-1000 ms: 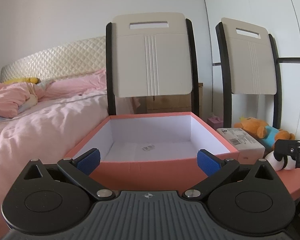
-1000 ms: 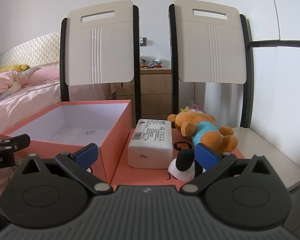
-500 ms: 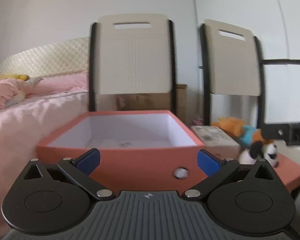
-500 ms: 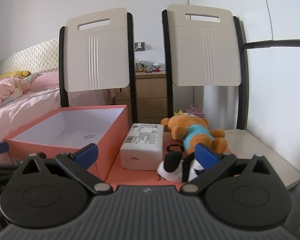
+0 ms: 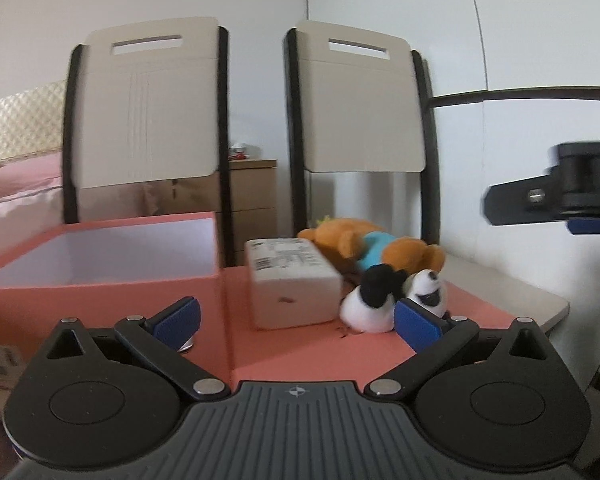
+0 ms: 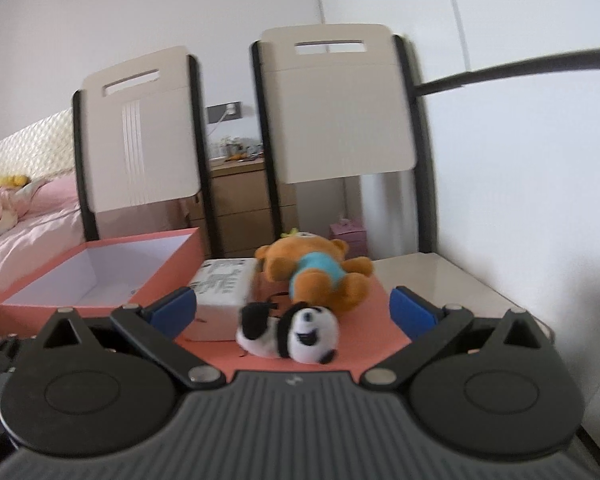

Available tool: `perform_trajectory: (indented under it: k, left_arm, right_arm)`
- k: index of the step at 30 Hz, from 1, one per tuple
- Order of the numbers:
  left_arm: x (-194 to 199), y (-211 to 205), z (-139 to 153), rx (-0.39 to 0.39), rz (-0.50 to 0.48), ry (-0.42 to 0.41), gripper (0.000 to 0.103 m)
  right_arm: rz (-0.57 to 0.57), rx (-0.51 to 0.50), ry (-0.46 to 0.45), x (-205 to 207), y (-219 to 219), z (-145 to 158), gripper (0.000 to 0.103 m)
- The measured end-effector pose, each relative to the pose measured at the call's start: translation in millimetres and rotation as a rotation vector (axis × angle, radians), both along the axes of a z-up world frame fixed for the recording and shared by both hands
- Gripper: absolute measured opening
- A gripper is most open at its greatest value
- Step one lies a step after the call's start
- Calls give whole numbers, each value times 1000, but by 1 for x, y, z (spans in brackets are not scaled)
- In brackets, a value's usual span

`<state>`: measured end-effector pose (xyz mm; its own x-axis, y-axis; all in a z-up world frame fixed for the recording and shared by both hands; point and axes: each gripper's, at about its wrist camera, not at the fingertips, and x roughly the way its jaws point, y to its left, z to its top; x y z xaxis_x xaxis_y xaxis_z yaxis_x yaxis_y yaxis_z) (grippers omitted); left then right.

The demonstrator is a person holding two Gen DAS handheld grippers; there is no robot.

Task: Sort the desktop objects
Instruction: 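Move the left gripper to the panda plush and close on it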

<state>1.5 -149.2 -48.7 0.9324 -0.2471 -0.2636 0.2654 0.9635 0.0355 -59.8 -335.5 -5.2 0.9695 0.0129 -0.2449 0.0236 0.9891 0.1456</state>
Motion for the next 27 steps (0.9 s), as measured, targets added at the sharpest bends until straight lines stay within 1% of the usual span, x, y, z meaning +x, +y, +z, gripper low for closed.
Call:
perform_trajectory:
  k: [6, 9, 10, 12, 15, 17, 18, 19, 22, 25, 26, 27]
  left_arm:
    - [32, -23, -6, -13, -15, -4, 102]
    - [45, -37, -9, -2, -14, 7, 101]
    - [50, -40, -10, -2, -10, 15, 97]
    - [58, -47, -10, -10, -3, 29, 95]
    - [65, -56, -12, 4, -17, 32, 91]
    - [69, -61, -15, 6, -22, 40, 82]
    - [71, -64, -16, 6, -23, 47, 80]
    - [74, -67, -18, 5, -23, 55, 75]
    - [80, -75, -22, 14, -28, 77, 73]
    - [85, -75, -25, 1, -41, 99, 57]
    - [86, -74, -24, -3, -47, 104, 48]
    - [86, -73, -23, -6, -55, 114, 45]
  right_arm:
    - [-12, 14, 1, -8, -19, -2, 103]
    - [-11, 14, 1, -10, -24, -3, 103]
    - [-10, 13, 2, -11, -25, -3, 103]
    - [-4, 13, 2, -12, -26, -3, 103]
    - [5, 16, 3, -12, -27, -4, 103]
    - [7, 18, 4, -12, -28, -4, 103]
    - [9, 19, 4, -12, -28, -4, 103]
    - [11, 20, 4, -12, -28, -4, 103]
    - [16, 18, 8, -12, -26, -4, 103]
    - [23, 9, 13, -11, -24, -5, 103]
    - [26, 6, 14, -11, -23, -5, 103]
    - [29, 3, 16, -11, -22, -5, 103]
